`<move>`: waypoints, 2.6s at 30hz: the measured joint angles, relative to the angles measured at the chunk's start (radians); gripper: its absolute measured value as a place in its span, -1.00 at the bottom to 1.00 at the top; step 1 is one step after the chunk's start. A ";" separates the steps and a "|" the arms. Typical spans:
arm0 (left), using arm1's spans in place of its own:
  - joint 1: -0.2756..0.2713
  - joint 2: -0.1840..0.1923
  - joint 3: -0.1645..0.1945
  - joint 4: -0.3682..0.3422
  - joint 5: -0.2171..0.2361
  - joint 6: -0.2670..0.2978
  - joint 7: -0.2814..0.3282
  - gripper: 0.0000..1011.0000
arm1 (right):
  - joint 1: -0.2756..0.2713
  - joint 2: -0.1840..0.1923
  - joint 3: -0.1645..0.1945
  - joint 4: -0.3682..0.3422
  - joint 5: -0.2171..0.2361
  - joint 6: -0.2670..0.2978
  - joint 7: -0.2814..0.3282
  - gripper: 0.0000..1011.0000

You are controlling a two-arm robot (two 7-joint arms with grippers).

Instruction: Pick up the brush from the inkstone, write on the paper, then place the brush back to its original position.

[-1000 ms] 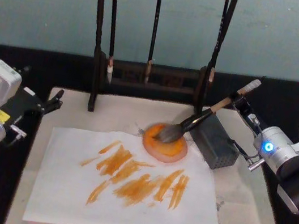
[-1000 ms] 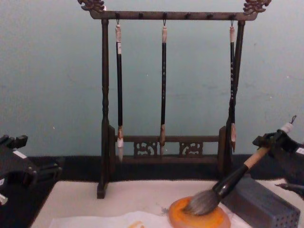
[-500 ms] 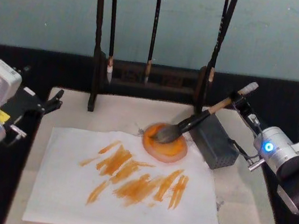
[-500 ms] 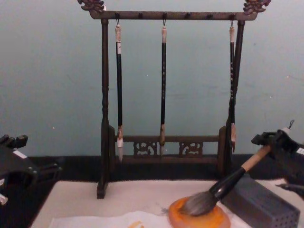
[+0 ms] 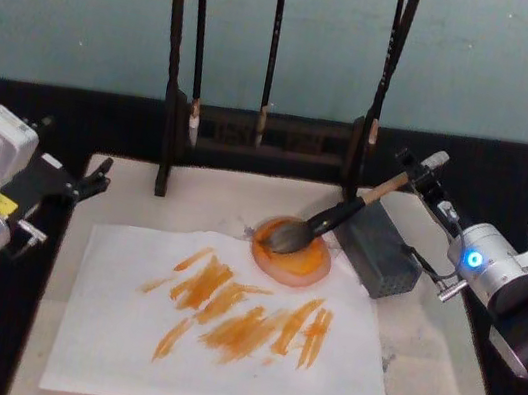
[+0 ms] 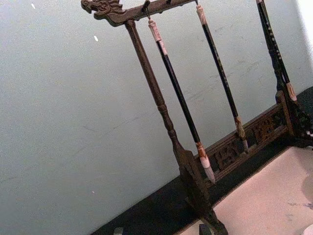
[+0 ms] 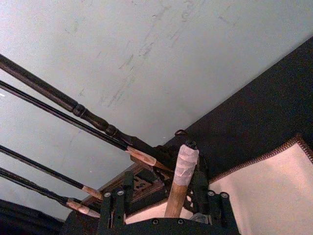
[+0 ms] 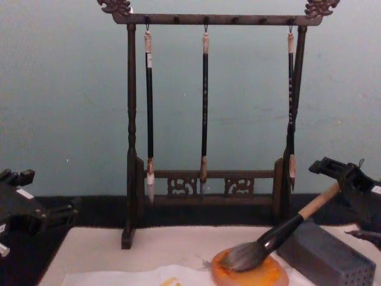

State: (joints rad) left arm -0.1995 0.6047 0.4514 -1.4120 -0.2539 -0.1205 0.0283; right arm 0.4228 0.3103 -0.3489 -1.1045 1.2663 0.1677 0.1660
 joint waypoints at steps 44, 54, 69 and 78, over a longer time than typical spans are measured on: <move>0.000 0.000 0.000 0.000 0.000 0.000 0.000 0.98 | -0.220 0.148 -0.017 -0.323 -0.082 -0.100 -0.083 0.98; 0.000 0.000 0.000 0.000 0.000 0.000 0.000 0.98 | -0.253 0.176 -0.087 -0.362 -0.455 -0.296 -0.201 0.98; 0.000 0.000 0.000 0.000 0.000 0.000 0.000 0.98 | -0.214 0.172 -0.181 -0.273 -0.847 -0.367 -0.340 0.98; 0.000 0.000 0.000 0.000 0.000 0.000 0.000 0.98 | -0.213 0.170 -0.181 -0.270 -0.853 -0.366 -0.342 0.98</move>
State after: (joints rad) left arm -0.1995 0.6047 0.4514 -1.4120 -0.2539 -0.1205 0.0283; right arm 0.2095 0.4804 -0.5295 -1.3743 0.4134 -0.1980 -0.1763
